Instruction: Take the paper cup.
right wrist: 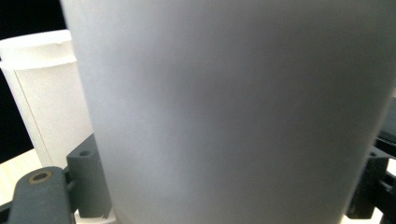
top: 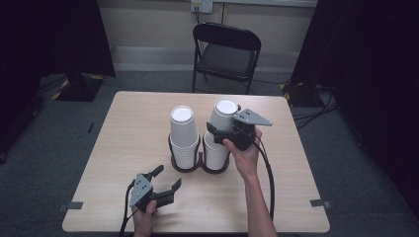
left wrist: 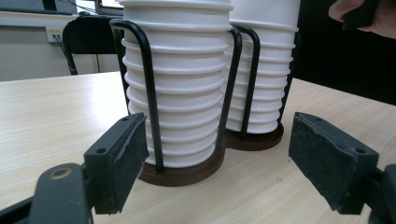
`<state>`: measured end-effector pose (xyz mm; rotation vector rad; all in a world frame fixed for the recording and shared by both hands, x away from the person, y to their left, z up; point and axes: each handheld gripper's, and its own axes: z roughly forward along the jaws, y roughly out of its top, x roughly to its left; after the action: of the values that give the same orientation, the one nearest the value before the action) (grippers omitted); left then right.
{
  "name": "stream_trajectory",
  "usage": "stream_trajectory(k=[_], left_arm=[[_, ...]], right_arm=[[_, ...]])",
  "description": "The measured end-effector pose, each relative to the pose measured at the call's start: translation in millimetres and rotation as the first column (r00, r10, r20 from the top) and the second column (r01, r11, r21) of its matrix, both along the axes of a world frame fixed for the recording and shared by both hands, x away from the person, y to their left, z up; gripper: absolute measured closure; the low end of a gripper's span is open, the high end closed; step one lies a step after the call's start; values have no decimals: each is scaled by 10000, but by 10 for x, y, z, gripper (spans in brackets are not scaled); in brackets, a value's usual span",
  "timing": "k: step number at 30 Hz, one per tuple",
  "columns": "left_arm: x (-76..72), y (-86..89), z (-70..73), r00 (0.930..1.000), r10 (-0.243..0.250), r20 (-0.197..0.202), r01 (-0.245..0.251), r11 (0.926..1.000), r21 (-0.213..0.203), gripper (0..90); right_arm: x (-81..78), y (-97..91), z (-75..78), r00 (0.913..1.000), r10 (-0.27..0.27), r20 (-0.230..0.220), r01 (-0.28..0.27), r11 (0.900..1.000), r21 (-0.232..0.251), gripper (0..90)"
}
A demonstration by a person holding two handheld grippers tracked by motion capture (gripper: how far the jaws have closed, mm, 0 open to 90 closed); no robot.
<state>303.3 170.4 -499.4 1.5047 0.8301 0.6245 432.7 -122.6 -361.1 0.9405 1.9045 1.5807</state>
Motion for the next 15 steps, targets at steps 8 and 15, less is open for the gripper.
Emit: stream_trajectory(k=[8,15], left_arm=[[6,3,2,10000,-28,-9,28,10000,73,194],[6,-9,5,10000,-70,25,70,9997,249,195]], right_arm=[[-12,-2,83,9995,217,250,-221,9996,157,134],[-30,-21,191,9988,176,463,-194,9990,394,134]])
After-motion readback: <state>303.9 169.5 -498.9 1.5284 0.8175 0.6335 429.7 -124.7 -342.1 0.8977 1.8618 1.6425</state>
